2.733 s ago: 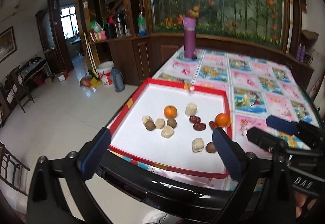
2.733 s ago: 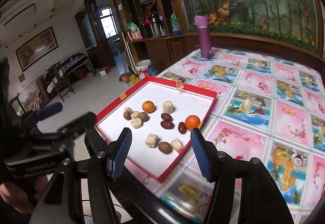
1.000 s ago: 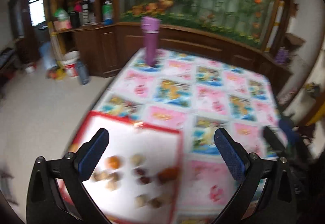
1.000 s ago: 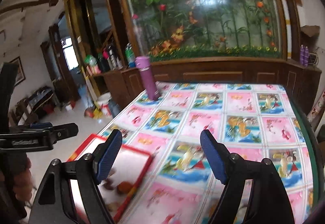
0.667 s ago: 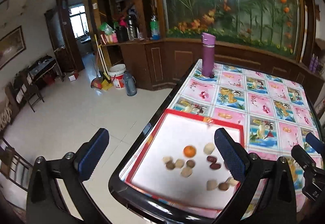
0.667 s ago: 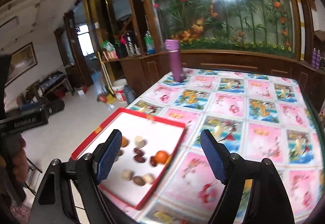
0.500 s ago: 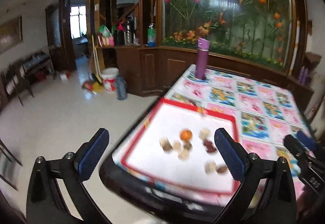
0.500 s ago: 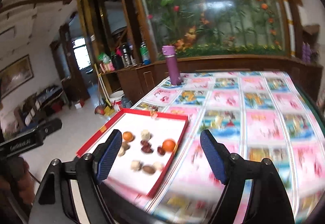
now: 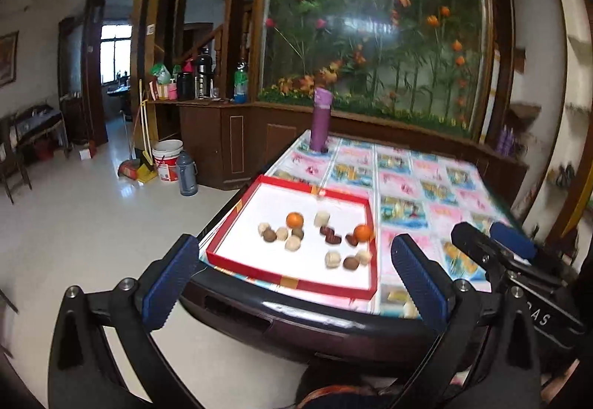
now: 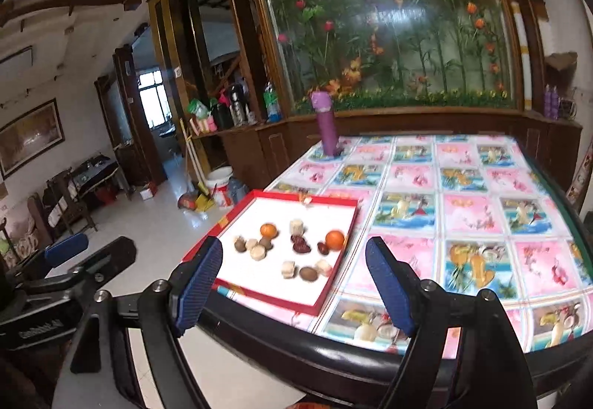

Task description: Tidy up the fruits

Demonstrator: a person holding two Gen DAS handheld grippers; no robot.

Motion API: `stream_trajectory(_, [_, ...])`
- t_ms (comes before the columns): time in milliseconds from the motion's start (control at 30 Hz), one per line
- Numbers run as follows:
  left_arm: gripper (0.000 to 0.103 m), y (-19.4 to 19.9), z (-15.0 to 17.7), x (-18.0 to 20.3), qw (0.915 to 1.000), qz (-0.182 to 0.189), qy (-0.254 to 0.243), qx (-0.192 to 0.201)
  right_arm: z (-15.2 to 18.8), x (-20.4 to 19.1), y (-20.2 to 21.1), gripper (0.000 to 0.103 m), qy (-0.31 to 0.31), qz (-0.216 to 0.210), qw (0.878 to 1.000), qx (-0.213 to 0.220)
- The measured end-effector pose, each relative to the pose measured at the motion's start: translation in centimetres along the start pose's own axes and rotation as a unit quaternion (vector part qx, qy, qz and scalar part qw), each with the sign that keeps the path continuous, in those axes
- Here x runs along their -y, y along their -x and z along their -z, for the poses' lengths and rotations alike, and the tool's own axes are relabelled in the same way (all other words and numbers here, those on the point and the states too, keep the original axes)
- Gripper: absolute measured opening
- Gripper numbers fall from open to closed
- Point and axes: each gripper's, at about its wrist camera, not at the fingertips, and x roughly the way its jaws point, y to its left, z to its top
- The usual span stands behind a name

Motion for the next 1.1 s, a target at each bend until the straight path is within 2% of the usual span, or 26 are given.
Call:
stream_trajectory(100, [0.103,-1.0,-0.3,0.1,0.9998,-0.013,-0.010,-0.012,0.4,0.2,-0.4,0.080,0.002,0.000,1.000,-0.004])
stream_trajectory(267, [0.103,-3.1,-0.5,-0.7,0.9982,-0.054,-0.022,-0.008,0.6,0.9,-1.9,0.080,0.016,0.014,1.000,-0.010])
stream_trajectory(433, [0.103,-7.0,-1.0,-2.4,0.9963,-0.071,-0.002,-0.048,-0.9,2.6,-4.4,0.079,-0.006,0.015,1.000,-0.007])
stream_trajectory(533, [0.103,-8.7,-1.3,-3.2,0.9931,-0.091,0.008,-0.073,-1.5,2.6,-5.3,0.079,0.008,0.022,1.000,-0.003])
stream_trajectory(667, [0.103,-9.1,-1.5,-3.9,0.9915,-0.115,0.017,-0.058,-2.2,2.4,-5.7,0.079,0.036,0.028,0.999,0.011])
stream_trajectory(733, [0.103,-9.1,-1.6,-3.9,0.9916,-0.114,0.019,-0.058,-2.2,2.4,-5.8,0.079,0.042,0.024,0.999,0.013])
stream_trajectory(967, [0.103,-9.0,-0.6,-3.0,0.9903,-0.119,0.029,-0.066,-0.3,2.4,-6.3,0.079,0.037,-0.019,0.999,-0.019])
stream_trajectory(1100, [0.103,-8.9,0.1,-1.9,0.9854,-0.157,0.022,-0.063,0.6,2.1,-4.5,0.079,0.062,-0.030,0.998,-0.009])
